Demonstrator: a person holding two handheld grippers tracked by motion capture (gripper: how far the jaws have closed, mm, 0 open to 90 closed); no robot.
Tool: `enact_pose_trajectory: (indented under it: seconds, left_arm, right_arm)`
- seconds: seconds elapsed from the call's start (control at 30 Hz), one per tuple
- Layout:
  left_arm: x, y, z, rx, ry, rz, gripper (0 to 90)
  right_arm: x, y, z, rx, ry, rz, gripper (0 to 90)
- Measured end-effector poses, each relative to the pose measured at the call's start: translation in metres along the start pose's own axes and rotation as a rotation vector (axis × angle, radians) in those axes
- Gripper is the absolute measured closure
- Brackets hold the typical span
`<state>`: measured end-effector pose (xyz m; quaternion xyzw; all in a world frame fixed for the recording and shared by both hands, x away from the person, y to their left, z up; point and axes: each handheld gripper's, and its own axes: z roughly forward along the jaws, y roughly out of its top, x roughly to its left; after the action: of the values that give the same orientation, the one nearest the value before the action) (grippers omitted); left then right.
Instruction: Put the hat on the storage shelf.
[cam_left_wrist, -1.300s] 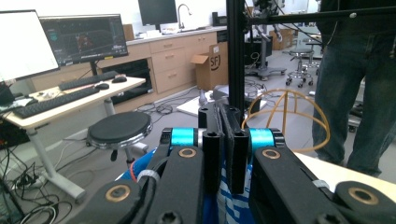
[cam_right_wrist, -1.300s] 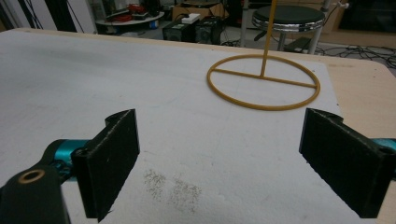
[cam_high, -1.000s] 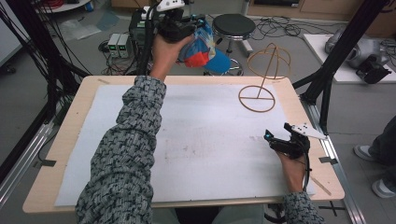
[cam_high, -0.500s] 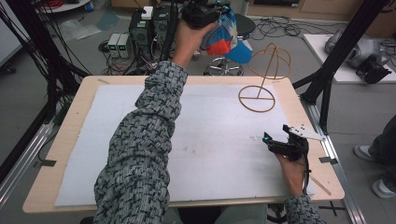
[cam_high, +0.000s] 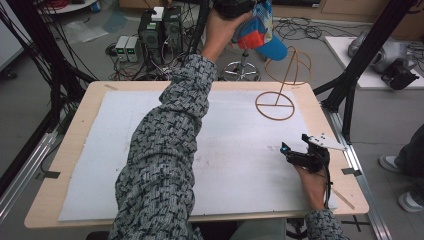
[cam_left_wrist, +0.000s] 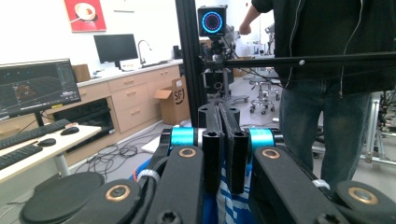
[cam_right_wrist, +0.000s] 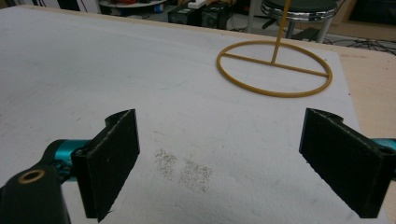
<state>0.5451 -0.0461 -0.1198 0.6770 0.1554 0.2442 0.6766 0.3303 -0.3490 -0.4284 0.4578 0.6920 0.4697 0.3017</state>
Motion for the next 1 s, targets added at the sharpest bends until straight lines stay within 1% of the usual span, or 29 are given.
enact_pose_trajectory:
  seconds: [0.07, 0.13, 0.2, 0.4, 0.43, 0.5, 0.6, 0.63, 0.73, 0.83, 0.9, 0.93, 1.0]
  left_arm:
    - [-0.001, -0.001, 0.005, -0.004, -0.003, -0.005, 87.7]
    - [-0.001, -0.002, 0.009, -0.020, -0.010, -0.023, 87.7]
    - [-0.003, -0.003, 0.015, -0.017, -0.015, -0.021, 87.7]
    - [-0.008, -0.003, 0.031, -0.007, -0.034, -0.018, 87.8]
    - [-0.009, -0.002, 0.033, -0.009, -0.031, -0.008, 87.8]
    - [-0.011, -0.001, 0.038, -0.015, -0.040, -0.016, 87.7]
    - [-0.012, -0.002, 0.045, -0.002, -0.038, -0.005, 87.8]
    - [-0.012, -0.003, 0.047, -0.004, -0.039, -0.012, 87.8]
    - [-0.012, -0.007, 0.052, 0.002, -0.043, -0.015, 87.8]
    - [-0.013, -0.012, 0.057, 0.018, -0.047, -0.010, 87.8]
    - [-0.013, -0.016, 0.061, 0.025, -0.048, -0.018, 87.8]
    - [-0.013, -0.018, 0.063, 0.031, -0.047, -0.014, 87.8]
    - [-0.013, -0.022, 0.066, 0.036, -0.049, -0.021, 87.8]
  right_arm:
    - [0.001, 0.000, 0.000, 0.001, 0.008, -0.004, 11.3]
    - [0.001, 0.000, 0.000, -0.001, 0.011, -0.011, 11.3]
    - [0.000, 0.000, 0.000, -0.004, 0.014, -0.006, 11.3]
    - [0.001, 0.000, -0.001, 0.002, 0.011, -0.015, 11.3]
    - [0.001, 0.000, -0.001, 0.004, 0.011, -0.016, 11.3]
    - [0.001, 0.000, -0.001, 0.004, 0.014, -0.016, 11.3]
    - [0.001, 0.000, 0.000, 0.005, 0.013, -0.020, 11.3]
    - [0.001, 0.000, 0.000, 0.008, 0.015, -0.016, 11.3]
    - [0.002, 0.000, 0.000, 0.006, 0.017, -0.023, 11.3]
    - [0.002, 0.000, 0.000, 0.007, 0.019, -0.027, 11.3]
    - [0.002, 0.000, 0.000, 0.011, 0.026, -0.024, 11.3]
    - [0.002, 0.000, 0.000, 0.012, 0.025, -0.027, 11.3]
    - [0.001, -0.001, 0.000, 0.016, 0.021, -0.028, 11.3]
